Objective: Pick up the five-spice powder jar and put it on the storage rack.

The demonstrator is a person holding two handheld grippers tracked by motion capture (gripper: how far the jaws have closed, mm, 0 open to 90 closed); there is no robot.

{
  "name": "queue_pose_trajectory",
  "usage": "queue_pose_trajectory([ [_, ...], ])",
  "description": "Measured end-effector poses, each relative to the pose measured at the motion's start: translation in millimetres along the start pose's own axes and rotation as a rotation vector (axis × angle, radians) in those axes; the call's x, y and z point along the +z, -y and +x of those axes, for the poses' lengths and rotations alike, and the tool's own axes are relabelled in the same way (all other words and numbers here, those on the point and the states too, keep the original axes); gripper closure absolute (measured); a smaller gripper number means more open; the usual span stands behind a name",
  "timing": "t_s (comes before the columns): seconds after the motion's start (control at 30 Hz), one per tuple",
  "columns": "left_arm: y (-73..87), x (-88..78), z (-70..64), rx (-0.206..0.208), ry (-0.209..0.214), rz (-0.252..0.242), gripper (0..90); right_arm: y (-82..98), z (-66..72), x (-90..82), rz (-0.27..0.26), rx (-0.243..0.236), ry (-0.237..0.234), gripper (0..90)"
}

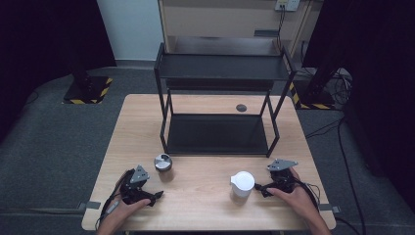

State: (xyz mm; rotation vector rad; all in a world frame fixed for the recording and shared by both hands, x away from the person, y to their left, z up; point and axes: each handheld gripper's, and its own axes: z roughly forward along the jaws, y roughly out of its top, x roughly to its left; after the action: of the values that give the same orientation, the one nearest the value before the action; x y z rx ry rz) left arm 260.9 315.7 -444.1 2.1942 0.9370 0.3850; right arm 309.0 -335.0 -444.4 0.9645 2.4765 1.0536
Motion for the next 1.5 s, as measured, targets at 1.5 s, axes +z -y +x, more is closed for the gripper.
queue_pose_trajectory([
  [1.5, -22.2, 6.5, -9.4, 0.017, -0.009, -0.058, 2.1, 0.1, 0.8, -0.2, 0.000, 0.004, 0.003, 2.7],
])
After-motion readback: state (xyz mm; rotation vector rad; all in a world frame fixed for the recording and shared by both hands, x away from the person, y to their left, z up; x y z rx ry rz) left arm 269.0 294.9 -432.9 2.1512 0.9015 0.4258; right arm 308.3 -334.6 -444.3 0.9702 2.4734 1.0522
